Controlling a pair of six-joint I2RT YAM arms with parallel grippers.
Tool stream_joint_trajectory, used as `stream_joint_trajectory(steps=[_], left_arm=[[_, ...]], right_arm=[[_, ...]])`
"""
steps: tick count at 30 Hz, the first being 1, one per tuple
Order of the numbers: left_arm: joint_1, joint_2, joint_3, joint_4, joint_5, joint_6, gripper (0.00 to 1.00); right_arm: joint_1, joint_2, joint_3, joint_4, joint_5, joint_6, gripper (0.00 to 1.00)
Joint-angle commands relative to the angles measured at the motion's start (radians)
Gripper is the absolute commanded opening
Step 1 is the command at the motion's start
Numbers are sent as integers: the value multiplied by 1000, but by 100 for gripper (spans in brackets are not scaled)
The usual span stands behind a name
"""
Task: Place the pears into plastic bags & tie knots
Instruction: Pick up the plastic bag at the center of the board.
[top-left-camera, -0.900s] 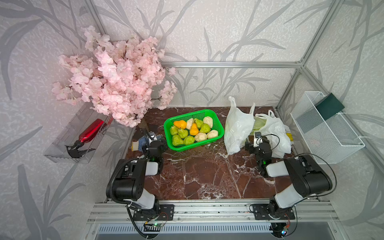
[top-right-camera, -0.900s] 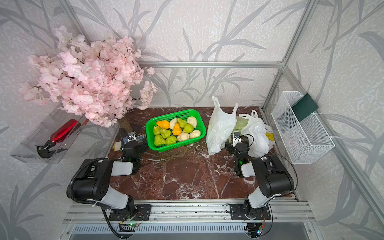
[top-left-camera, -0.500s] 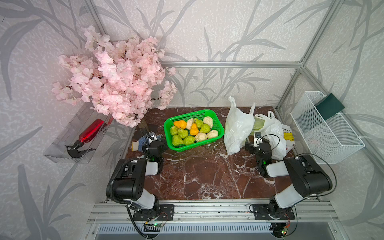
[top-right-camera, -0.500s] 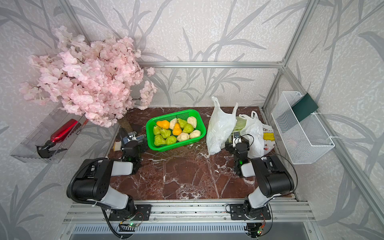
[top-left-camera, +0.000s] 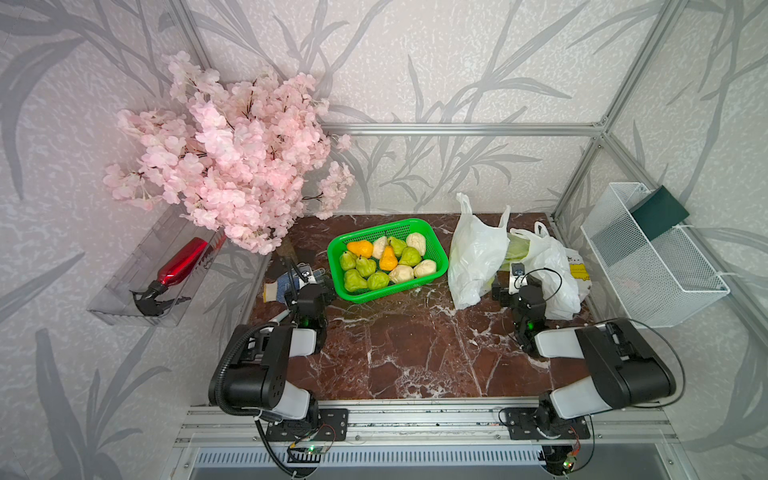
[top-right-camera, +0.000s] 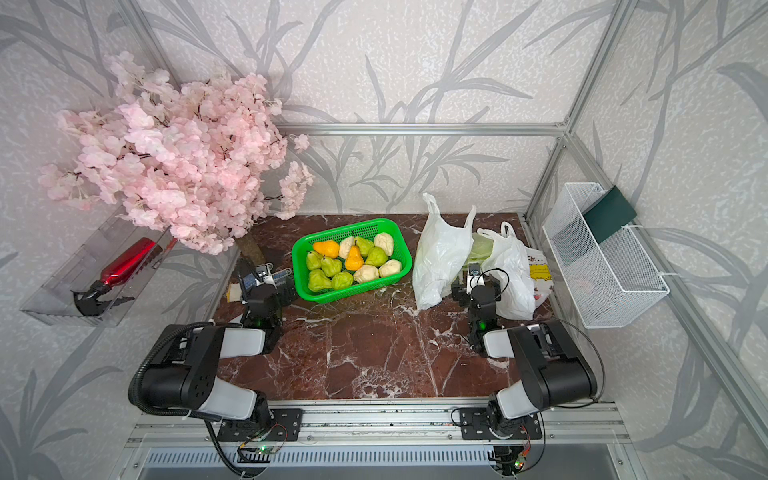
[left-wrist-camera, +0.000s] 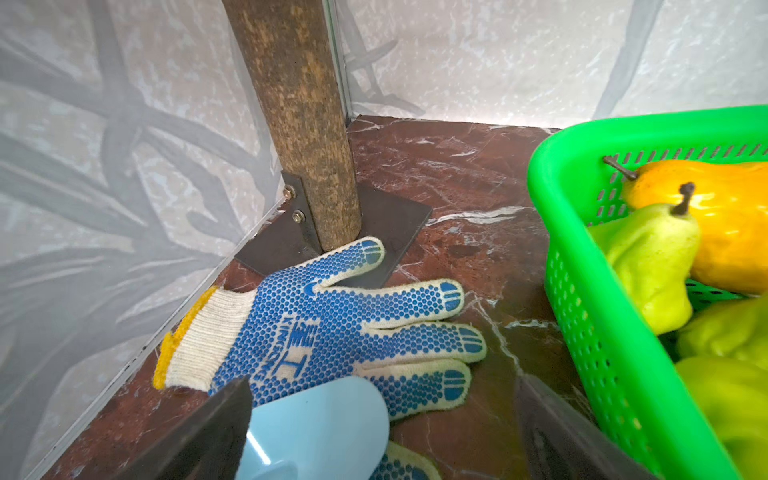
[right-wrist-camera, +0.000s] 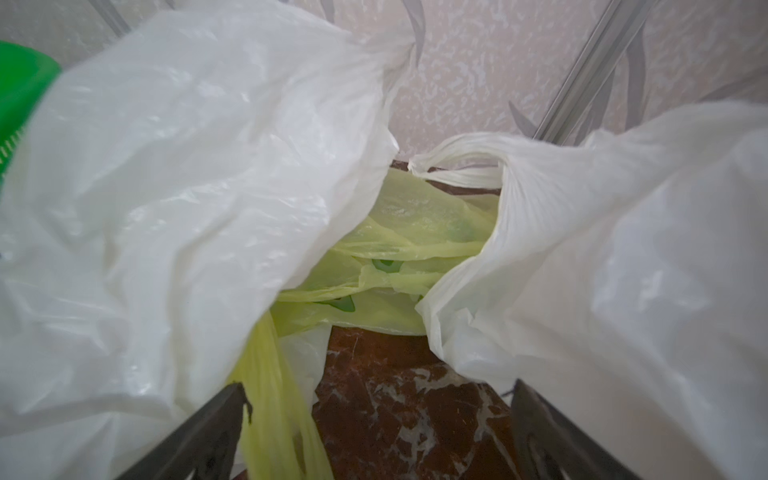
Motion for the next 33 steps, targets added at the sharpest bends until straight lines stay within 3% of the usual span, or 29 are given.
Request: stream_joint_trajectory(steps=[1, 4, 6, 7, 9, 10, 11, 13, 15, 16, 20, 22, 25, 28, 31, 33], left_arm=[[-9, -11, 1, 46, 5, 20, 99], [-3, -14, 46, -44, -6, 5, 99], [-4, -22, 24, -9, -7, 8, 99], [-4, -26, 19, -4, -7, 11, 99], [-39, -64, 44, -27, -92, 64, 99], [-55, -138, 99, -197, -119, 50, 99], [-57, -197, 154, -360, -102, 28, 99], [-59, -259, 229, -560, -133, -53, 99], [-67, -306, 288, -714, -138, -124, 99], [-72, -323, 322, -786, -133, -160, 99], [-73, -371, 434, -985, -40, -300, 99], [-56, -402, 464, -1046, 0, -470, 99], [-1, -452, 443, -942, 343, -466, 94], [-10, -421, 550, -1066, 492, -372, 80], [-38, -393, 636, -1190, 537, -363, 71], [-60, -391, 673, -1232, 561, -363, 67]], right_arm=[[111, -155, 65, -207, 140, -62, 99], [165, -255, 181, -545, 220, 75, 99], [172, -328, 267, -783, 188, 246, 99], [168, -358, 297, -853, 131, 342, 99], [105, -411, 337, -917, -194, 432, 99], [53, -418, 355, -904, -360, 469, 100], [22, -406, 397, -940, -397, 526, 93], [-35, -348, 512, -1078, -420, 589, 87], [-90, -242, 670, -1275, -390, 637, 74], [-109, -192, 738, -1358, -384, 644, 74], [-148, 13, 928, -1477, -404, 630, 79], [-152, 102, 1008, -1504, -412, 614, 90], [-187, 224, 1079, -1498, -486, 637, 100], [-210, 353, 1126, -1480, -565, 641, 100], [-209, 431, 1170, -1480, -615, 615, 90], [-203, 412, 1163, -1449, -685, 599, 69]])
